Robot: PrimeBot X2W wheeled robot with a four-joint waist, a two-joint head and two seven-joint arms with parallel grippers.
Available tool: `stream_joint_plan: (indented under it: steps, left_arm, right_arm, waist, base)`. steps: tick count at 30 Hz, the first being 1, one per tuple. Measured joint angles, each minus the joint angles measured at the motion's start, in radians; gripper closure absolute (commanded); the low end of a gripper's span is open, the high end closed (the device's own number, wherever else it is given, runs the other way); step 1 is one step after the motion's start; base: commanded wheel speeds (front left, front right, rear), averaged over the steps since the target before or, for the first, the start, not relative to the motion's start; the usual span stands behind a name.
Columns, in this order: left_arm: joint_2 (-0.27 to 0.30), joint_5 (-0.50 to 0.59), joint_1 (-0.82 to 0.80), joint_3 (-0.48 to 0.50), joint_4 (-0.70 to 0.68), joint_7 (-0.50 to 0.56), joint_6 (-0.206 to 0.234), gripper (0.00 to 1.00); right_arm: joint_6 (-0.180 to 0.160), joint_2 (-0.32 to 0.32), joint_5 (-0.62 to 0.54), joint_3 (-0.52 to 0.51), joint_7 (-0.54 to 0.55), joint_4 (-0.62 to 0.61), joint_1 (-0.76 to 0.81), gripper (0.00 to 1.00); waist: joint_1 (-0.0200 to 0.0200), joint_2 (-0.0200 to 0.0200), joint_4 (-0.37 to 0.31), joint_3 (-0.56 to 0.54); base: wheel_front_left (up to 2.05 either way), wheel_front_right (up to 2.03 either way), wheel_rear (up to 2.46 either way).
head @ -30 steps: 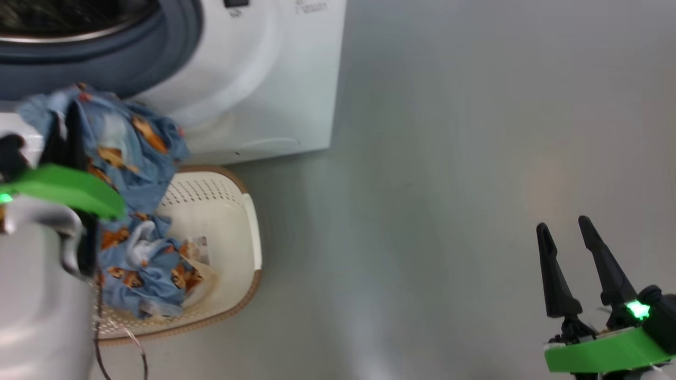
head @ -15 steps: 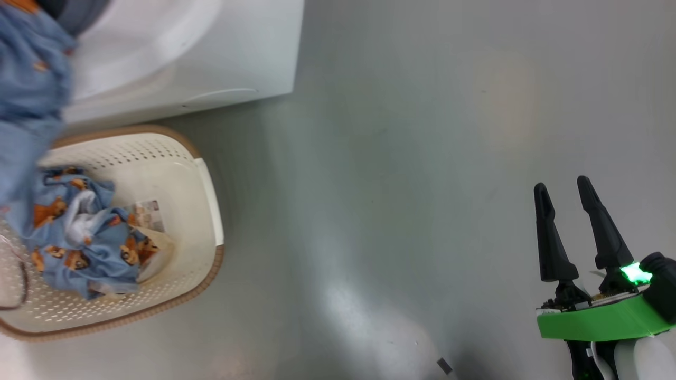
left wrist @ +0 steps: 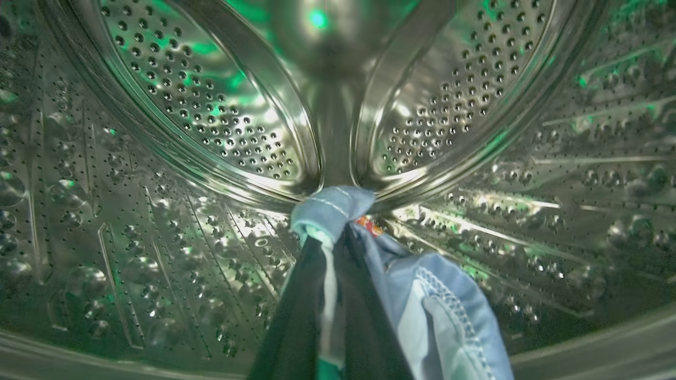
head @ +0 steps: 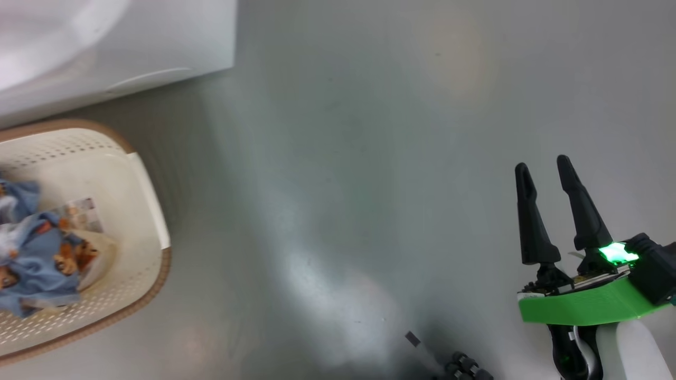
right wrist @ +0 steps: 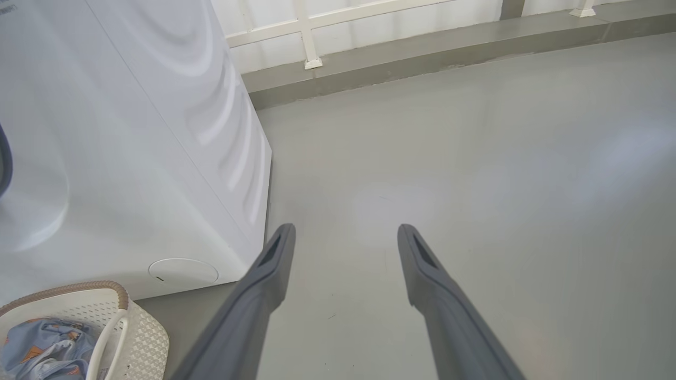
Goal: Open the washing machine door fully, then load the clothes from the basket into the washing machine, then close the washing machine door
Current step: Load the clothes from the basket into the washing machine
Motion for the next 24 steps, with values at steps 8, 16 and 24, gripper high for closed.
stream_joint_plan:
  steps: [8,16,24]
  left_arm:
    - [0.054,0.062,-0.092,0.014,-0.039,-0.165,0.047,1.00]
    - [0.094,0.161,-0.193,-0.011,-0.063,-0.405,0.100,1.00]
    - [0.084,0.180,-0.229,-0.040,-0.064,-0.504,0.113,1.00]
  right_arm:
    - [0.000,0.016,0.010,0.020,0.000,0.008,-0.017,0.00]
    - [0.000,0.027,0.013,0.030,0.000,0.015,-0.025,0.00]
    - [0.000,0.032,0.013,0.029,0.000,0.017,-0.040,0.00]
  waist:
    - [0.0001,0.0000,-0.060,0.060]
    - [0.0000,0.0000,-0.097,0.111]
    - [0.0000,0.0000,-0.094,0.130]
  base:
    - [0.00,0.00,0.00]
    - [0.00,0.00,0.00]
    - [0.00,0.00,0.00]
